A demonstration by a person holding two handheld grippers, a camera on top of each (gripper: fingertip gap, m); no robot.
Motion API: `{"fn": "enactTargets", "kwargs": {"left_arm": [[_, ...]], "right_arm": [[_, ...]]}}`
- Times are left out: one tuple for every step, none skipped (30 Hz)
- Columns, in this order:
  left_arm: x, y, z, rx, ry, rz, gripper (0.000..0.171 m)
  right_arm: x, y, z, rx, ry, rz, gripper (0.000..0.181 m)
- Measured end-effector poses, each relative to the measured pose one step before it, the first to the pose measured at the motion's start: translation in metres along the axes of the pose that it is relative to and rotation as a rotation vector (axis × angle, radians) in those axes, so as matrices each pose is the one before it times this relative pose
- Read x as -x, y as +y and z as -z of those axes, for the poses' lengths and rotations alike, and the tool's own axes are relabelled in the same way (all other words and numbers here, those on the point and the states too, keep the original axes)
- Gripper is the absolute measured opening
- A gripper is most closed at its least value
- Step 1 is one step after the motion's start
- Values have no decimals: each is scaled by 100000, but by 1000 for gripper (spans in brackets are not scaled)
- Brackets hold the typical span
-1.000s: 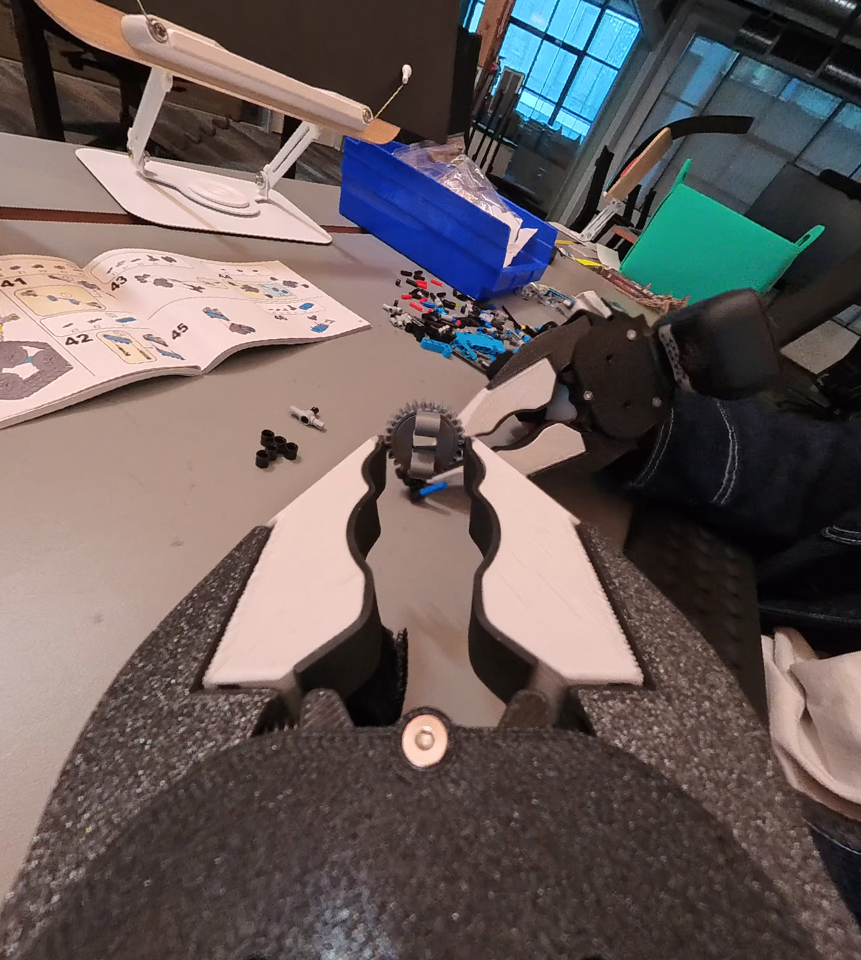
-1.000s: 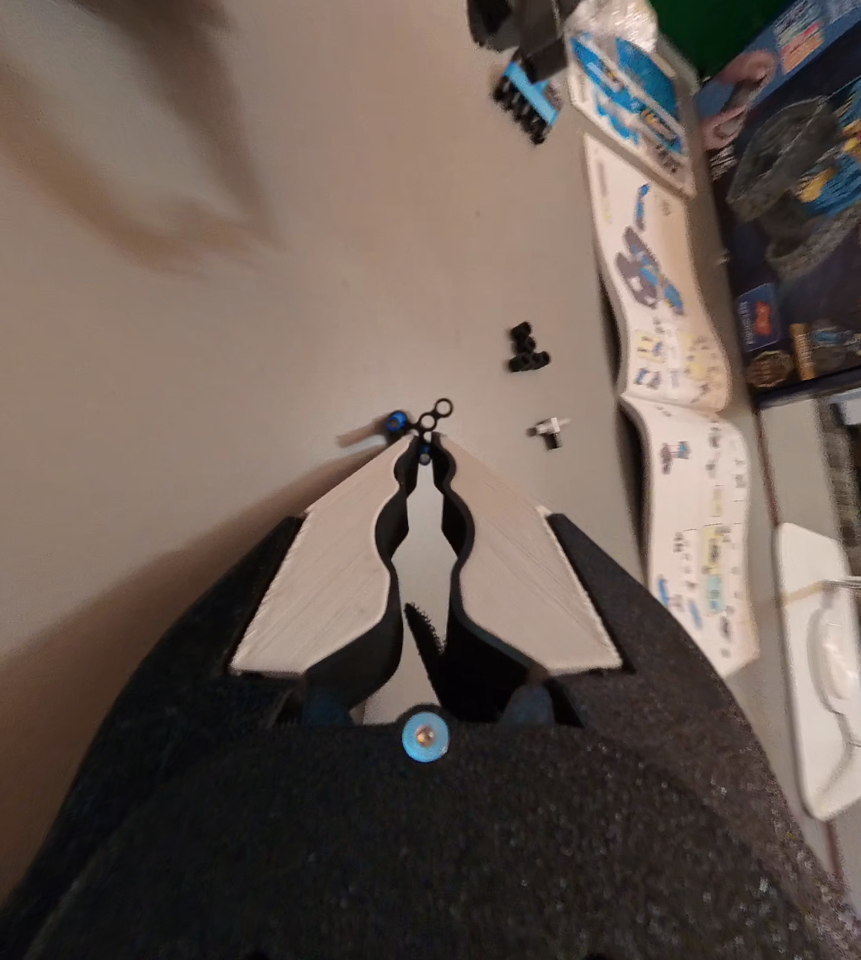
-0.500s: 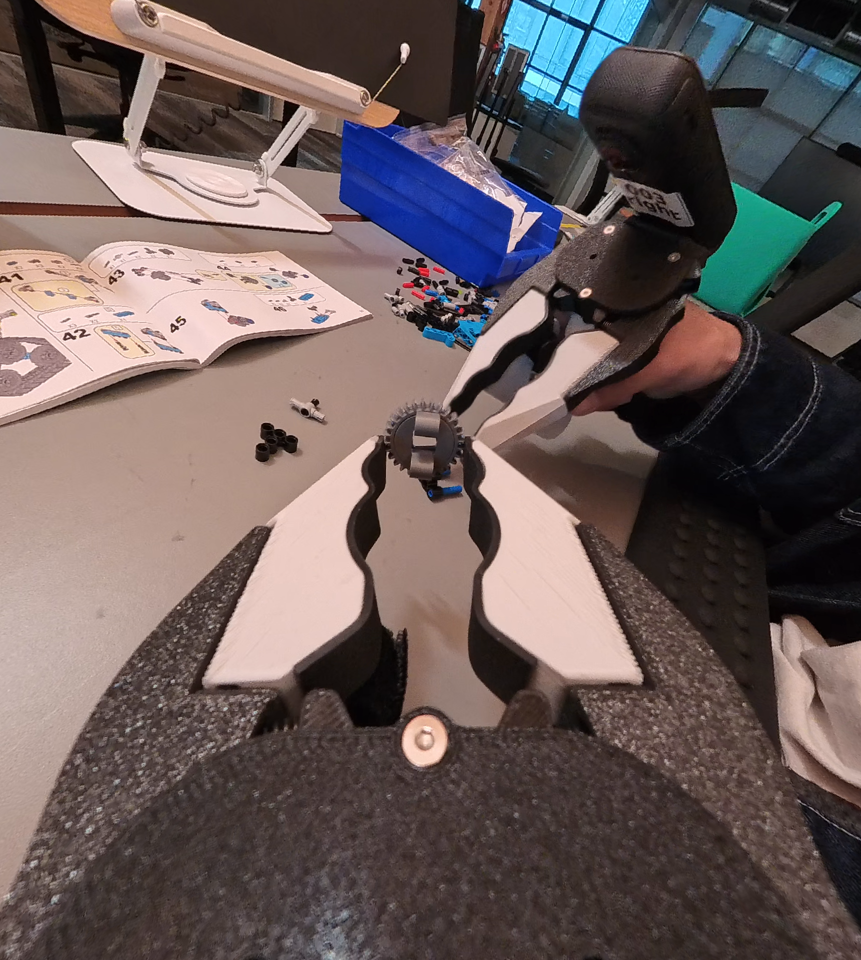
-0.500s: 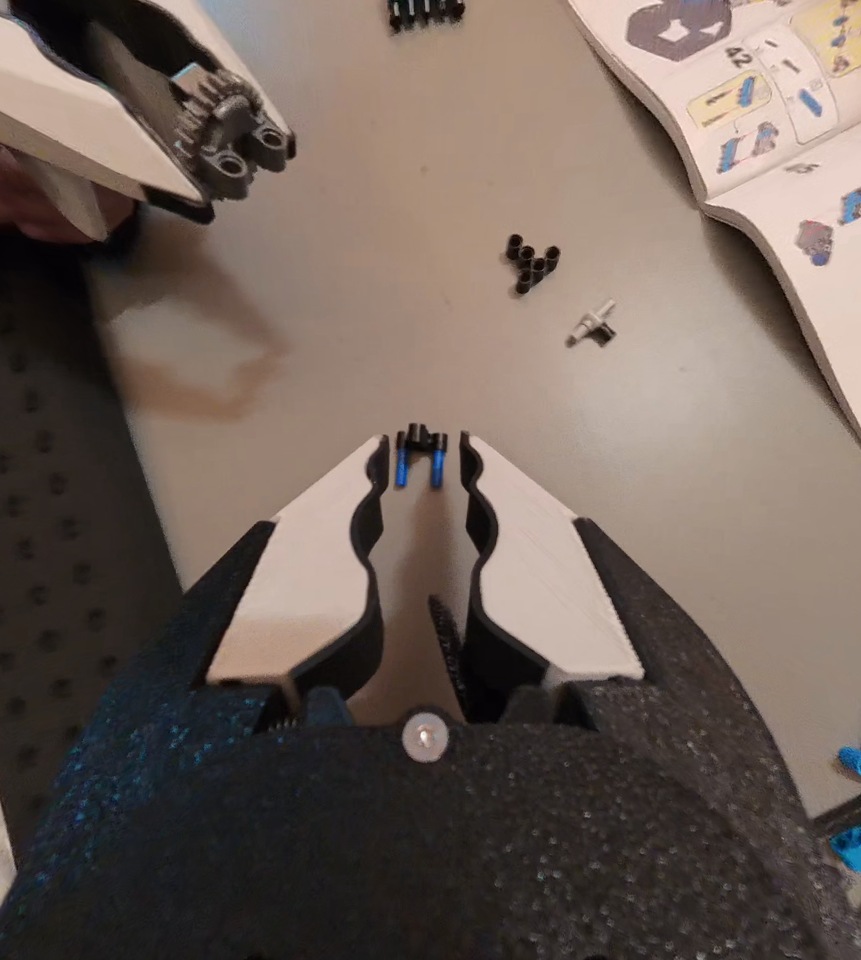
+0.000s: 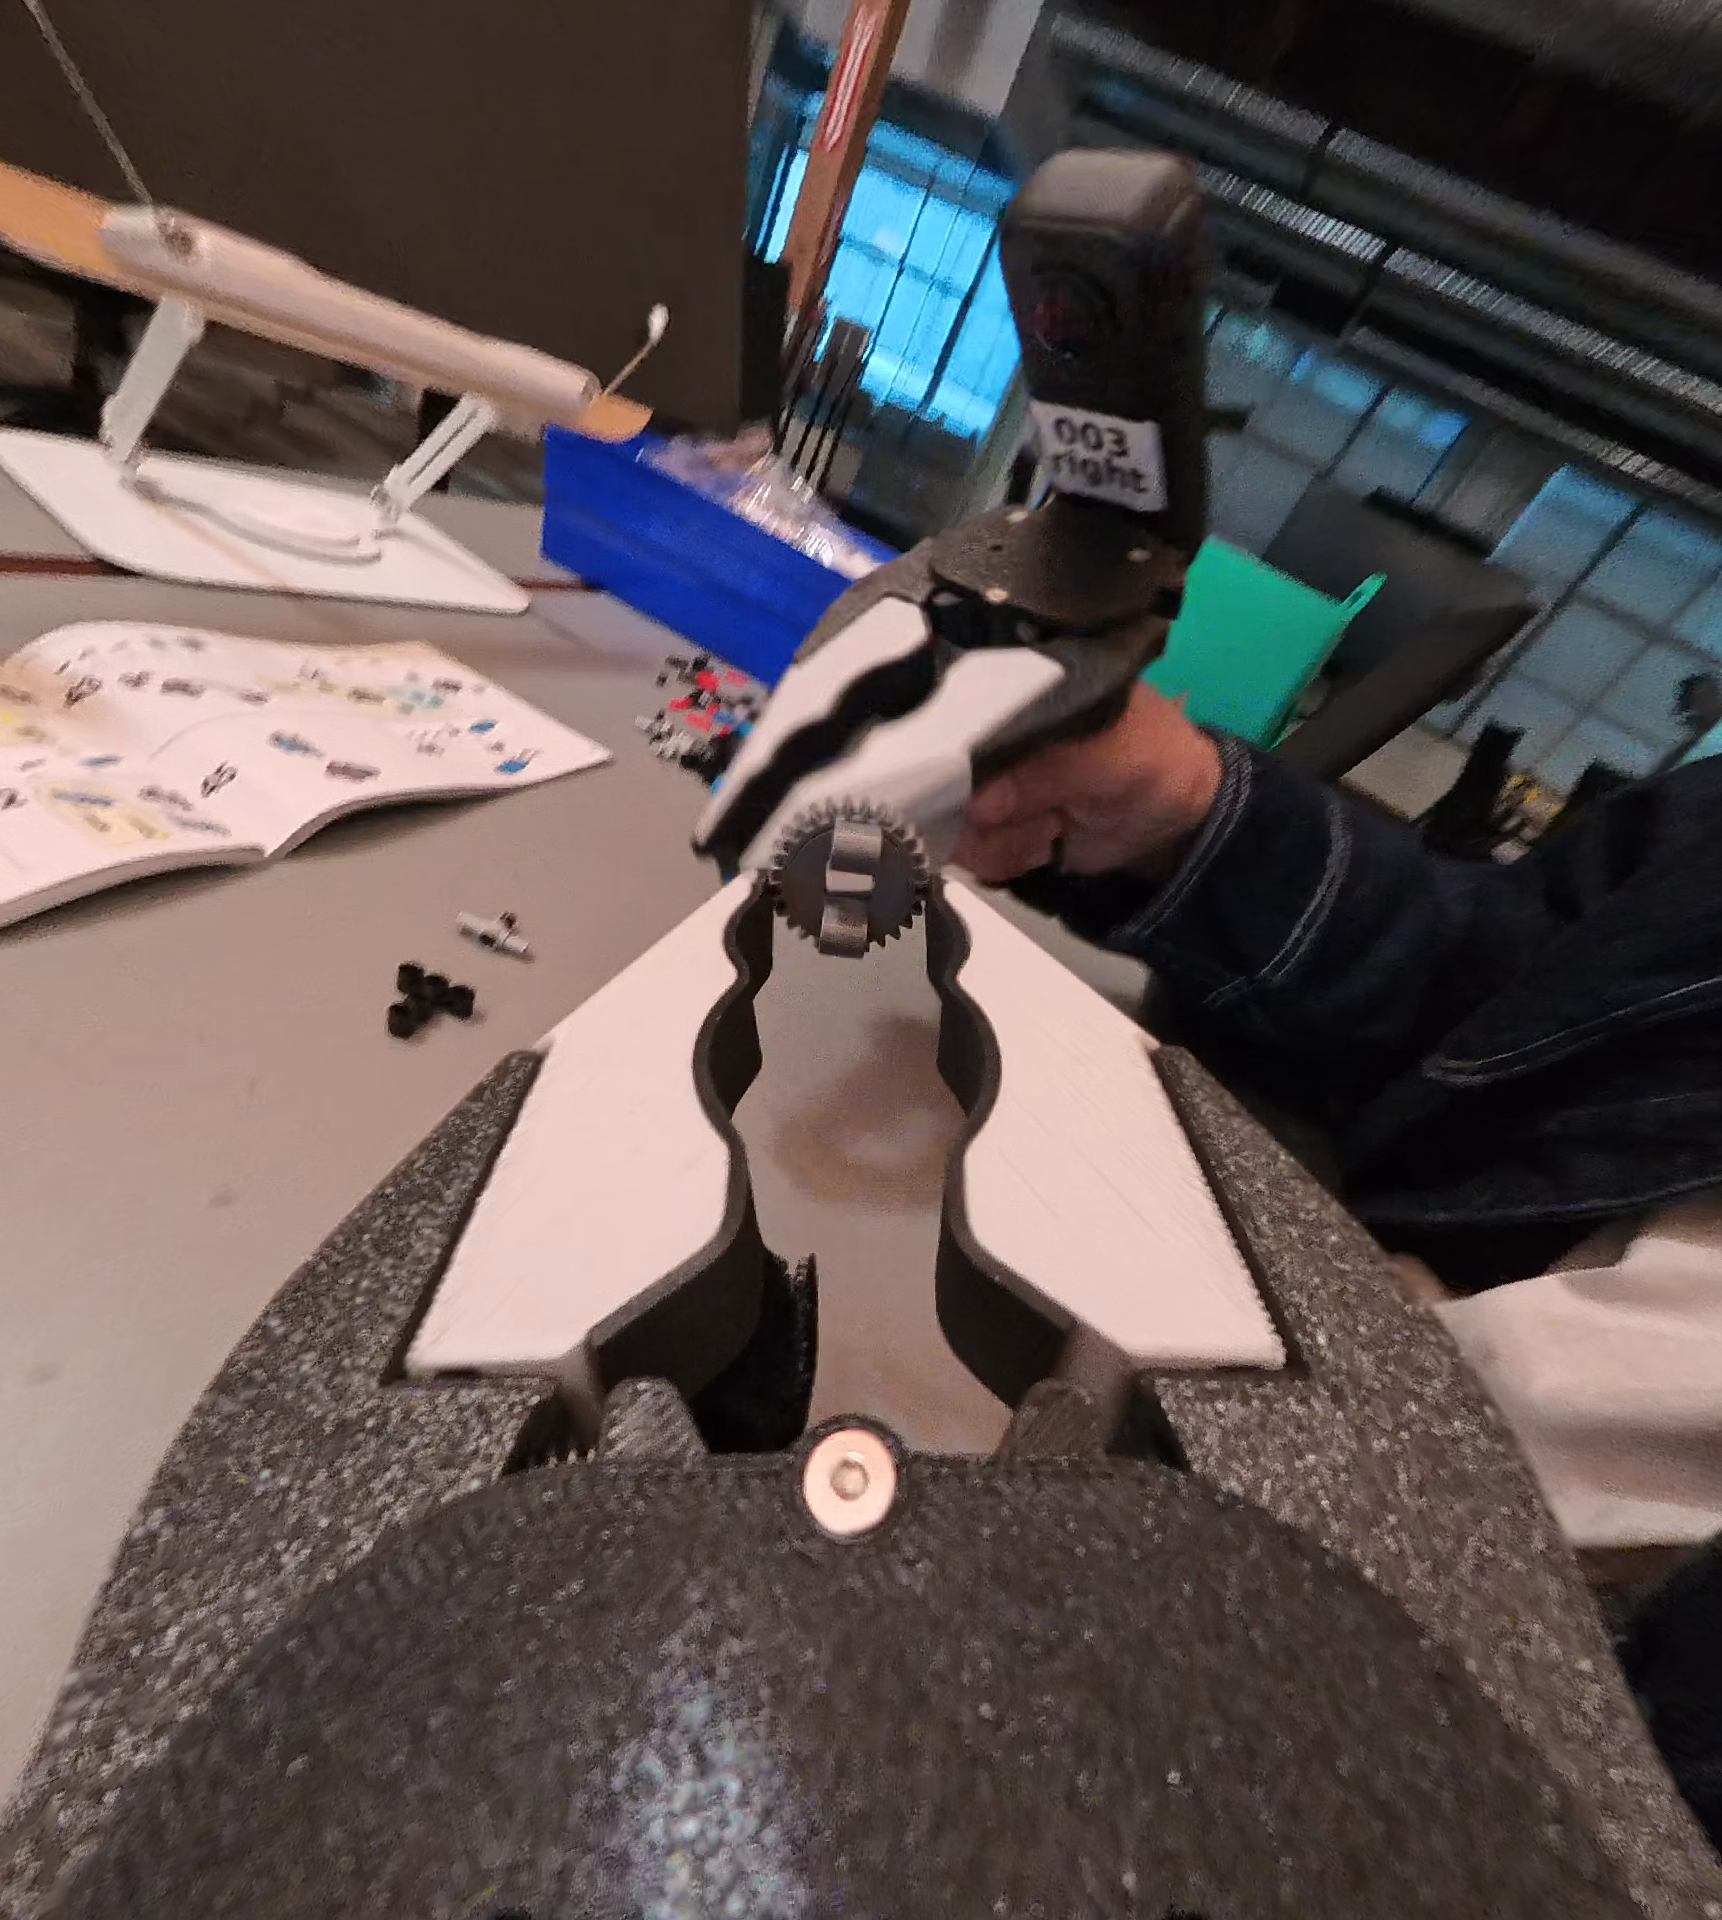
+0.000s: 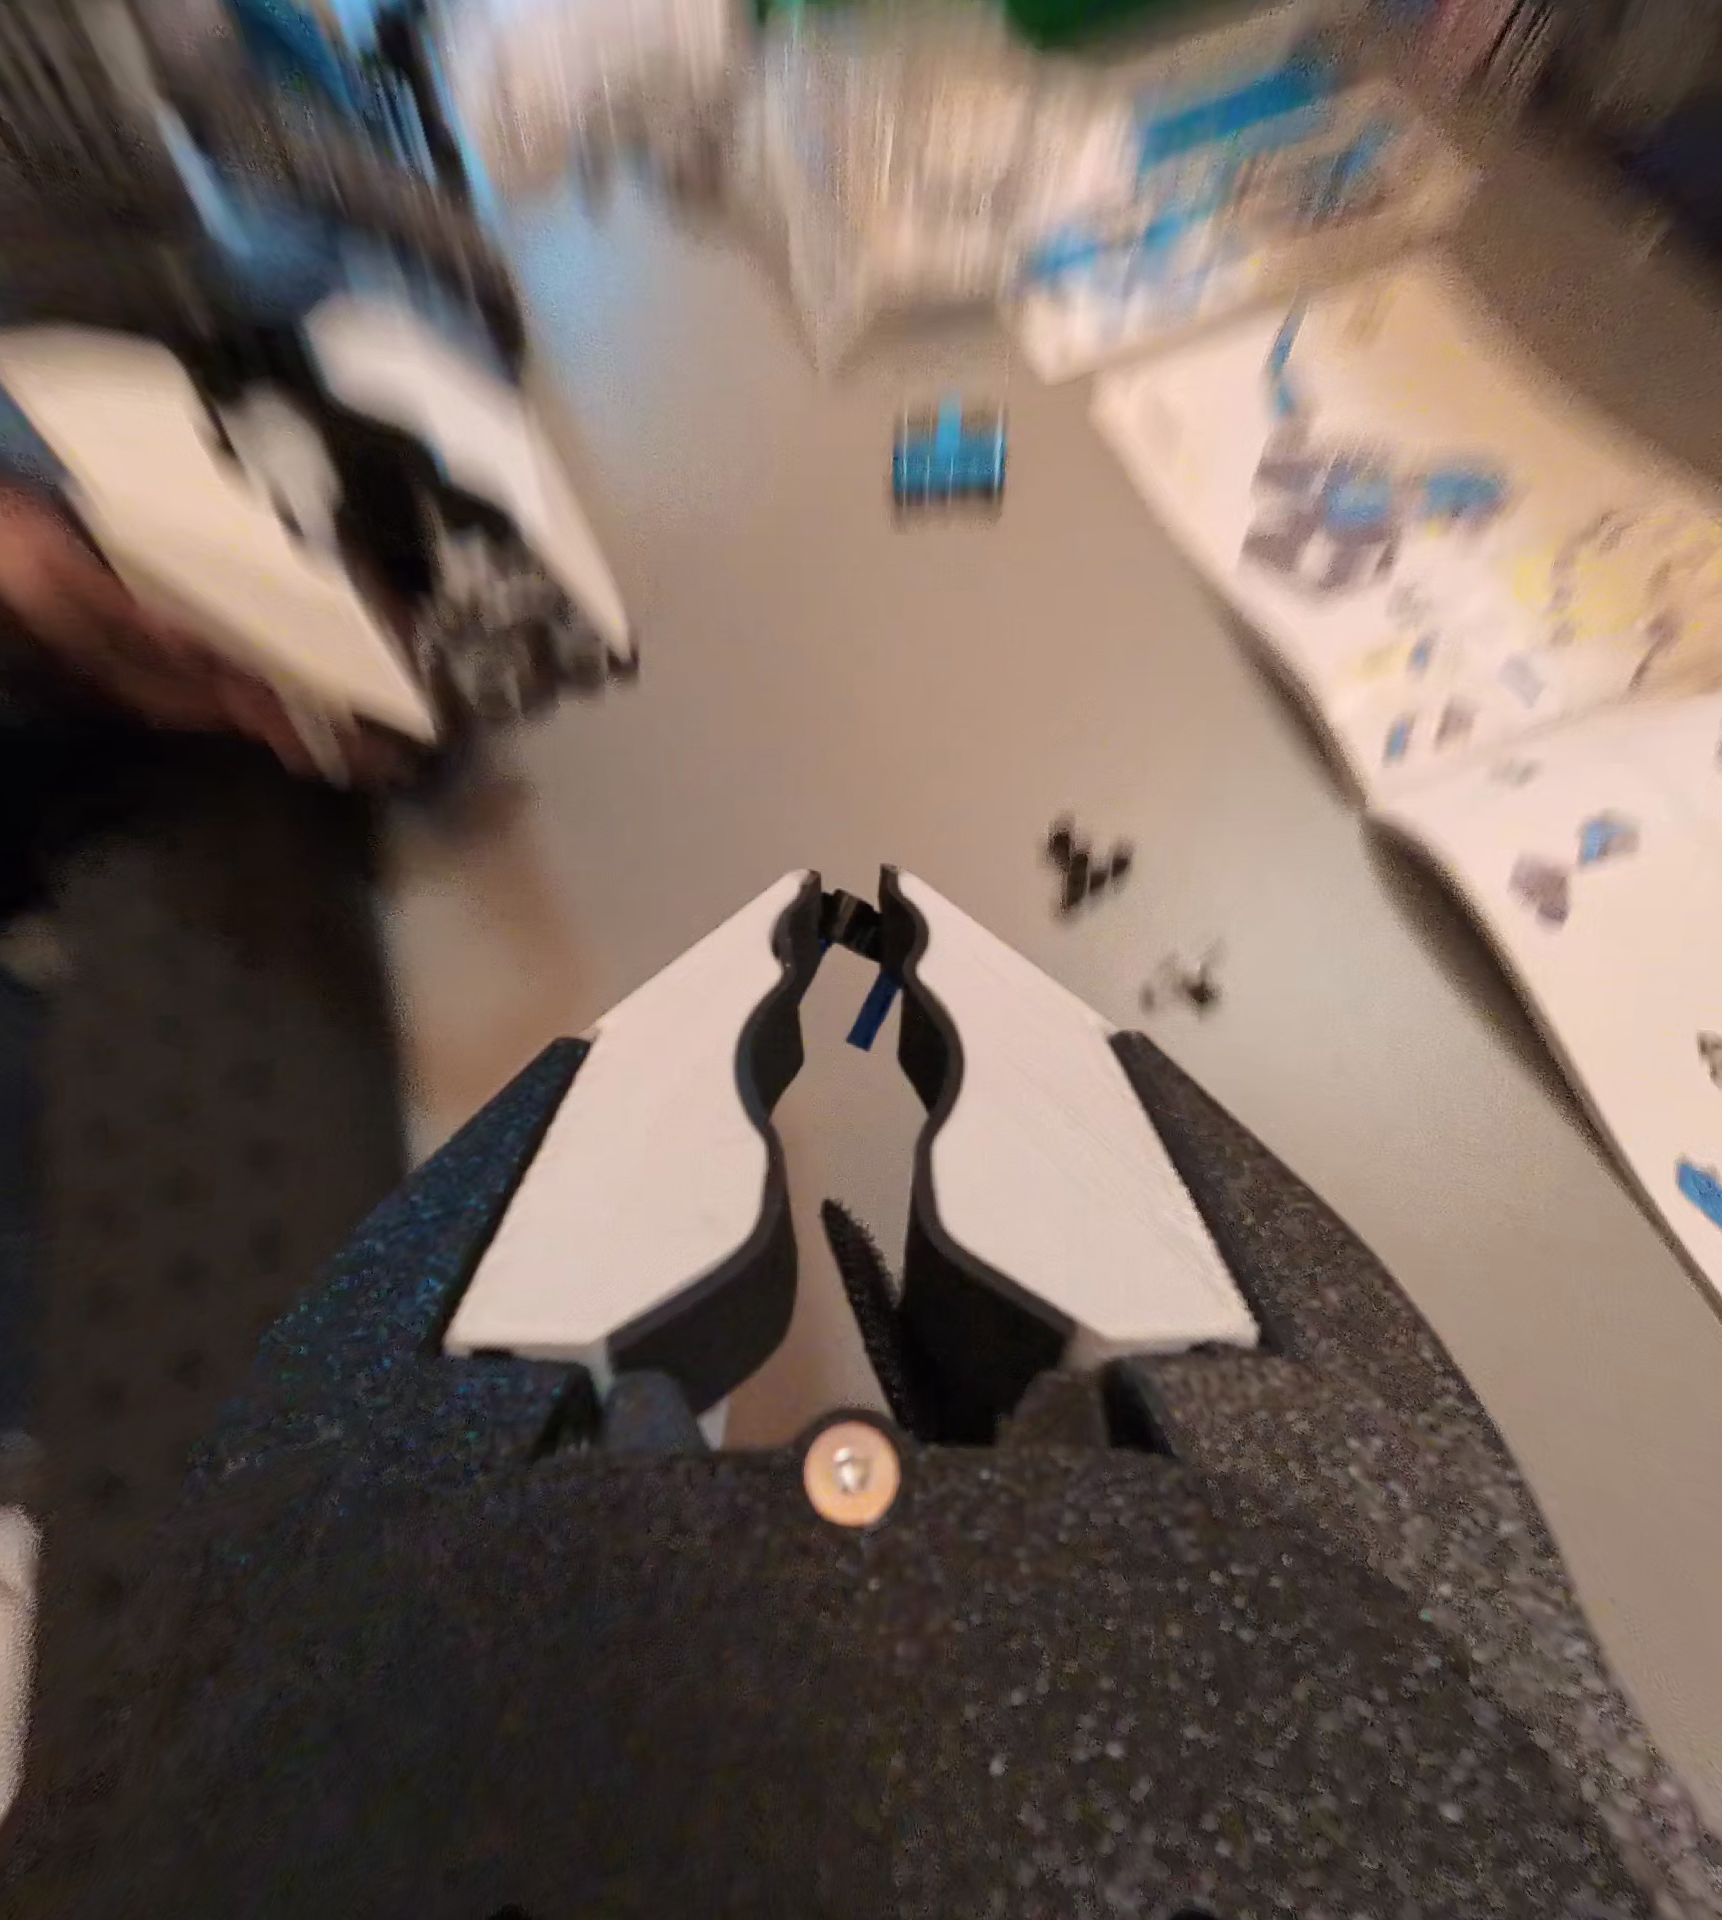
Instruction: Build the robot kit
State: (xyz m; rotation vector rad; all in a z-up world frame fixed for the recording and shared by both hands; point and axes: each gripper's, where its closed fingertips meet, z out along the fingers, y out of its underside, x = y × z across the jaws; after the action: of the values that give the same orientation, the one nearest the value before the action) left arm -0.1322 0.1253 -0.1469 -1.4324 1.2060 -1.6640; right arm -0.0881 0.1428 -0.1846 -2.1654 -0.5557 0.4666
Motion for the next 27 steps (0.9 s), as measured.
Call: {"fn": "enactTargets", "kwargs": {"left_arm": [[-508,-656,216,-3490,3086,785,29],[-624,-581,153,-2994,4078,1420,29],[-468,-442,90,-2379,3238,1700,29],[-188,-254,66,-1440,1530,1151,29],[-105,-76,57,-371,1092,944,29],[-62,-74,51,-446,743,953,29],[-44,-104,65,-655,577,862,29],[-45,-96,64,-608,650,954,29],[22,-137,81,-801,216,758,29],[53,-92,80,-512,-7,394,29],[-9,4,19,49,203,319,29],[37,109,-46,686,-104,141,29],[-12,120,-58,670,205,223,29],[-138,125,-69,694,1059,613,29],[-147,92,-81,346,1112,748,29],[-130,42,-48,66,1085,878,29],[-206,-34,-13,-350,1821,1433,29],[-218,-182,43,-1208,1763,1455,29],[-173,-122,48,-841,1725,1537,29],[-78,-44,52,-404,1280,1854,29],[-83,-86,90,-720,1334,1846,29],[-248,-73,57,-594,2436,2211,29],[-320,-115,17,-898,2612,1884,29],[-195,-10,-39,-137,1539,1237,29],[197,164,-54,800,-871,244,29],[198,199,-57,1064,-710,534,29],[-38,52,-34,67,565,827,29]], "right_arm": [[334,-2819,986,-16266,-4460,-7035,10],[1280,-2630,648,-16621,-9788,-7548,10],[1833,-1610,89,-11995,-12510,-7889,10],[1278,-536,-367,-7304,-7873,-5036,9],[525,175,-488,-3787,-2473,-665,9],[405,221,-406,-3135,-2324,-1154,9],[220,7,-253,-3845,-2167,-2835,10],[-233,-43,-114,-3157,127,-2461,9],[52,-18,-57,-2140,-1771,-1781,9],[205,-66,-17,-1760,-2402,-2377,9],[88,-284,70,-2840,-855,-938,9],[74,-146,-19,-1094,-494,152,9],[-47,-42,-73,8,474,957,9],[55,-185,-60,-984,104,1219,9],[187,-279,-54,-1475,-776,1103,9],[235,39,-182,606,-1624,282,9],[14,251,-196,1407,-409,528,10],[61,154,-114,-37,-450,1189,9],[320,152,-119,-64,-2306,116,8],[157,145,-108,217,-1100,280,7],[-3,51,-48,428,194,1148,7],[48,-18,-24,222,-175,1099,7],[-97,-64,9,-200,796,1203,7],[-146,-174,25,-1033,1492,2286,7],[-15,-153,-46,-534,-13,267,7],[49,-47,-139,380,-881,-1134,7],[40,-36,-101,121,-237,72,7]]}}
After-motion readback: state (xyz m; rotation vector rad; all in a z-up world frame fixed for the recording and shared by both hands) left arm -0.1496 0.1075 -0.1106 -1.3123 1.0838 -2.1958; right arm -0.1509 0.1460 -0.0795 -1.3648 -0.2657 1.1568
